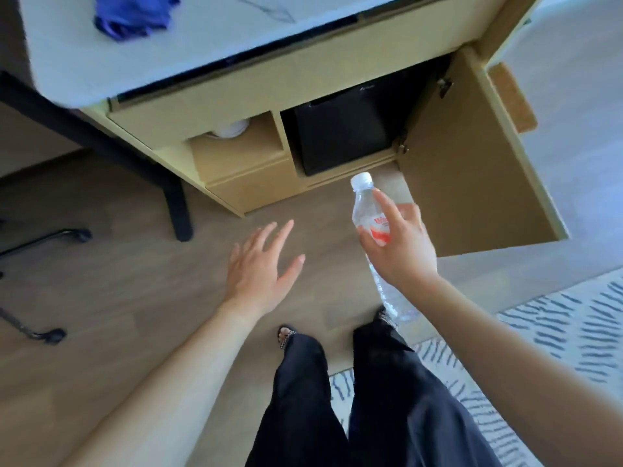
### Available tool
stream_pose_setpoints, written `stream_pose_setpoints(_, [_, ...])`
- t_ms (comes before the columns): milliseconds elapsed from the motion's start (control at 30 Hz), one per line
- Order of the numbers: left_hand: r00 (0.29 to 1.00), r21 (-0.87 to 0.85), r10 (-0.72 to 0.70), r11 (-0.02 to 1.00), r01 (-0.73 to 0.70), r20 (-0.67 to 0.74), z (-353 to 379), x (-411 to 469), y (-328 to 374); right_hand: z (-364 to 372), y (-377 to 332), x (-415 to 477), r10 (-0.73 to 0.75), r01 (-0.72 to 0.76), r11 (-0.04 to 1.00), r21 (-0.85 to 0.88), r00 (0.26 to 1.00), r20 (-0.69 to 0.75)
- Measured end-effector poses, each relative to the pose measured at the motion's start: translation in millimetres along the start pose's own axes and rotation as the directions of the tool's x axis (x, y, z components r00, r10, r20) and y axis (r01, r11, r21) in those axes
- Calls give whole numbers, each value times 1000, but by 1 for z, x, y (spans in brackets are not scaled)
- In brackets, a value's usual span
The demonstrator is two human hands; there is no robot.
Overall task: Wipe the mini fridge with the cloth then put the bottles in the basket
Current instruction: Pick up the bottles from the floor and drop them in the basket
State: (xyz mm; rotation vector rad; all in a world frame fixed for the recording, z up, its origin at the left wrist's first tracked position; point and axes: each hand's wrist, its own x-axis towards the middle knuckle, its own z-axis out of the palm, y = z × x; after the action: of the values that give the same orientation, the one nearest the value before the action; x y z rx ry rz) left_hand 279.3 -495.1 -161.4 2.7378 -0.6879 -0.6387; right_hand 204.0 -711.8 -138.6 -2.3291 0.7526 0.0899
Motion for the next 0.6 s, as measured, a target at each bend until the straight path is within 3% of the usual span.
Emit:
stream_pose_setpoints(300, [979,95,195,977,-190,-50,-64,-56,26,-60,-51,-73,81,-79,997,18,987,-141])
stream_pose_setpoints(600, [922,168,379,906,-388,84,-70,-46,25,-64,-64,-121,261,-250,965,78,913,-313])
